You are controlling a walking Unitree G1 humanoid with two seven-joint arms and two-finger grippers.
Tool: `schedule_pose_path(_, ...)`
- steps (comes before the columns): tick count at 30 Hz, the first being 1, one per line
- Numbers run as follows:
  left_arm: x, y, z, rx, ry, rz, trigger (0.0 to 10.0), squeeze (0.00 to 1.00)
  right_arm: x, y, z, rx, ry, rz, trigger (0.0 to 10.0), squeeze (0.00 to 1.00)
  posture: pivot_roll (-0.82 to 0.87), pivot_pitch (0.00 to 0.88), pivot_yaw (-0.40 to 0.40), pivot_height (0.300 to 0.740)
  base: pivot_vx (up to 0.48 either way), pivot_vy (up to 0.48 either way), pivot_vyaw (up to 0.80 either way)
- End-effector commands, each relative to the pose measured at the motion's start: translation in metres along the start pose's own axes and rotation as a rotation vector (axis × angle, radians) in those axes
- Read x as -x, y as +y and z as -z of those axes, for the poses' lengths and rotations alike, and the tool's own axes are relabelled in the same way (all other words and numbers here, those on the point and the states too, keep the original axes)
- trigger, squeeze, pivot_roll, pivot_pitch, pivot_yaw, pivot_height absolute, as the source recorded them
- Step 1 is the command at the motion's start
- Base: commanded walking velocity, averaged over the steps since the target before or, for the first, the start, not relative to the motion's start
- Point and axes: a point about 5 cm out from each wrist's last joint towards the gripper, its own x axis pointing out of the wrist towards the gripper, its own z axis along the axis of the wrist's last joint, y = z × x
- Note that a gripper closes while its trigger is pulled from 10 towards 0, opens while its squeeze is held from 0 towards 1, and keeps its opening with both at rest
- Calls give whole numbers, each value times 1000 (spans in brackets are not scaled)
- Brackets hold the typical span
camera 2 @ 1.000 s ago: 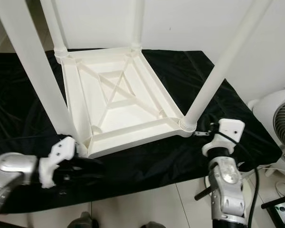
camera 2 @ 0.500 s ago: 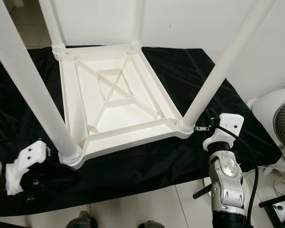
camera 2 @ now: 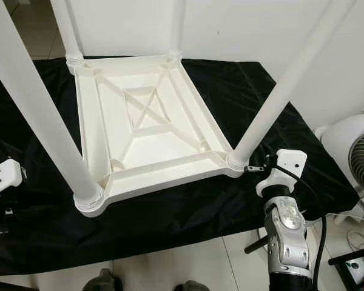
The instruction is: Building children table
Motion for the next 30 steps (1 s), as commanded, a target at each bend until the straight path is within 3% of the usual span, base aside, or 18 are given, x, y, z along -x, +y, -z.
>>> schedule_pose_path(1, 7, 6, -2, -18, -3, -3, 10000, 0, 3, 1, 1, -10, -3, -6, 10000, 0, 154, 57, -75, 740, 0, 0, 0)
schedule_pose_path(4, 7, 15, -5, -33, -25, -72, 10000, 0, 4, 5, 2, -22, -5, -40, 10000, 0, 154, 57, -78, 740, 0, 0, 0)
schedule_pose_path(10, -2, 51, -24, -81, -162, -356, 10000, 0, 13, 28, 5, -32, 23, -229, 10000, 0, 142, 51, -74, 740, 0, 0, 0)
schedule_pose_path(14, -4, 69, -36, -50, -247, -497, 10000, 0, 15, 34, 6, -39, 46, -300, 10000, 0, 136, 46, -76, 740, 0, 0, 0)
schedule_pose_path(23, -11, 73, -52, -28, -381, -511, 10000, 0, 17, 30, 5, -19, 52, -301, 10000, 0, 126, 41, -89, 740, 0, 0, 0)
schedule_pose_path(30, -16, 74, -55, 2, -442, -516, 10000, 0, 32, 21, 1, -30, 62, -298, 10000, 0, 128, 33, -101, 740, 0, 0, 0)
